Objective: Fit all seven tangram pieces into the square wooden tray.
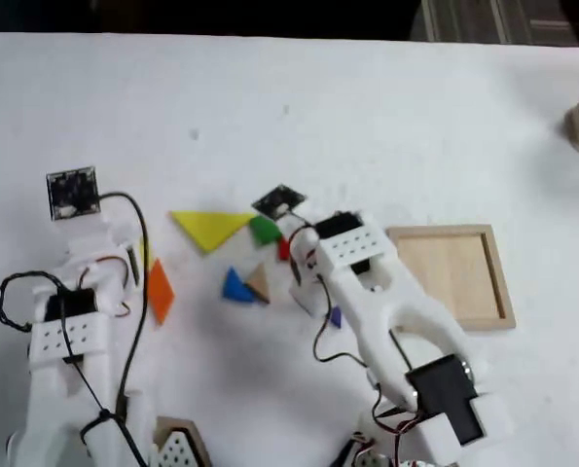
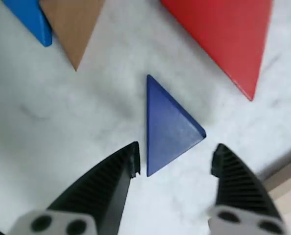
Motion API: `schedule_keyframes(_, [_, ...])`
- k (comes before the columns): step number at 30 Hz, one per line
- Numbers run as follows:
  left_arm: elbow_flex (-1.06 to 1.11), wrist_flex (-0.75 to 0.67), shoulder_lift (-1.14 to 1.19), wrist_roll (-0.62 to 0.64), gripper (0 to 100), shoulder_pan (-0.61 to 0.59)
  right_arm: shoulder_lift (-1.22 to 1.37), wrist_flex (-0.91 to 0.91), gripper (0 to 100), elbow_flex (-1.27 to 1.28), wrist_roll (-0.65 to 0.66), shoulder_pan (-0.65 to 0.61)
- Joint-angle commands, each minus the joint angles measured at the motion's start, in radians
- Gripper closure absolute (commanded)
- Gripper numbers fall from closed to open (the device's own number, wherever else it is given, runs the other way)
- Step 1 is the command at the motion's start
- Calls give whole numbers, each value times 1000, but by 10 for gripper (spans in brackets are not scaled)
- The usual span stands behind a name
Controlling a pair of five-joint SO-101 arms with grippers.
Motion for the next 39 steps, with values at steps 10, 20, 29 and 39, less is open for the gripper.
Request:
schedule_keyframes(10, [-51, -17, 1, 11, 753, -5, -54, -124, 687, 117, 25, -53])
schedule_keyframes(20, [-35, -18, 1, 9, 753, 19, -54, -248, 690, 130, 25, 13])
schedule_keyframes(29, [-35, -18, 1, 9, 754, 19, 47, -177, 829, 74, 25, 8])
schedule_keyframes(39, [-35, -18, 1, 9, 753, 21, 53, -147, 776, 72, 25, 12])
